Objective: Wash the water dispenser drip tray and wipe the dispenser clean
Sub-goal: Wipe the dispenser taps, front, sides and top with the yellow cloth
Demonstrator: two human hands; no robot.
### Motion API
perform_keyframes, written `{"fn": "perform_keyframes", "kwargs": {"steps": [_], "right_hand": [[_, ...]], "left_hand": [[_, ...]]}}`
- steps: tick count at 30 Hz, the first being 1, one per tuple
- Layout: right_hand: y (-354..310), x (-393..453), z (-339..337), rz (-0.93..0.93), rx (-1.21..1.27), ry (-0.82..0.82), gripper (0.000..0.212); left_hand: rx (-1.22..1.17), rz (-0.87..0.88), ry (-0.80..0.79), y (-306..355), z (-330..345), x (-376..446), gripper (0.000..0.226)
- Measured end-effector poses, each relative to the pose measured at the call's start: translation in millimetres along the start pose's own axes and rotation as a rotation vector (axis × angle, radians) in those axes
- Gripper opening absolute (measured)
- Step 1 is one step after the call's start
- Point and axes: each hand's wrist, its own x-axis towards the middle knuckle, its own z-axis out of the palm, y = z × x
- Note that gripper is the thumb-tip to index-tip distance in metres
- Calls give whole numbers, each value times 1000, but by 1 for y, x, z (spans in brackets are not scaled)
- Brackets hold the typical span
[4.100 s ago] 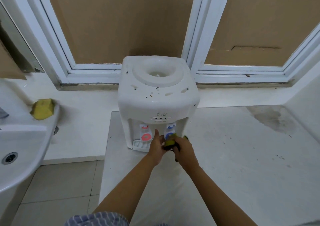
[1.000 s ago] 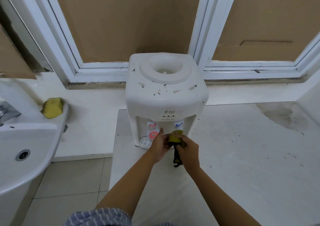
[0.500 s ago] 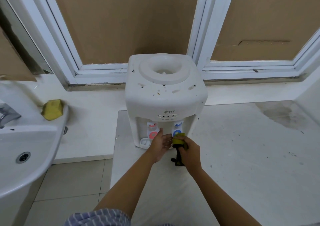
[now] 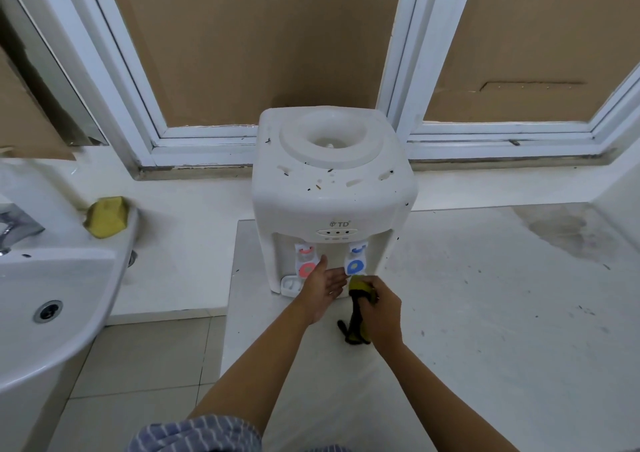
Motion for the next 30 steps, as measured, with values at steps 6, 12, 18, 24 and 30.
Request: {"fn": "perform_keyframes", "kwargs": {"steps": [6, 12, 18, 24, 30], "right_hand": [[-18, 17, 2, -48, 125, 133, 32], [3, 10, 6, 26, 64, 21, 35], [27, -11, -8, 271, 21, -132, 17], [17, -11, -3, 496, 186, -87, 22], [-18, 0, 26, 553, 462, -190, 49]], "left_hand": [[-12, -6, 15, -1, 2, -1, 67], [-21, -16, -8, -1, 2, -2, 62], [-38, -23, 58, -15, -30, -1, 45], [-125, 11, 281, -27, -68, -9, 27], [-64, 144, 239, -6, -73, -10, 47]]}}
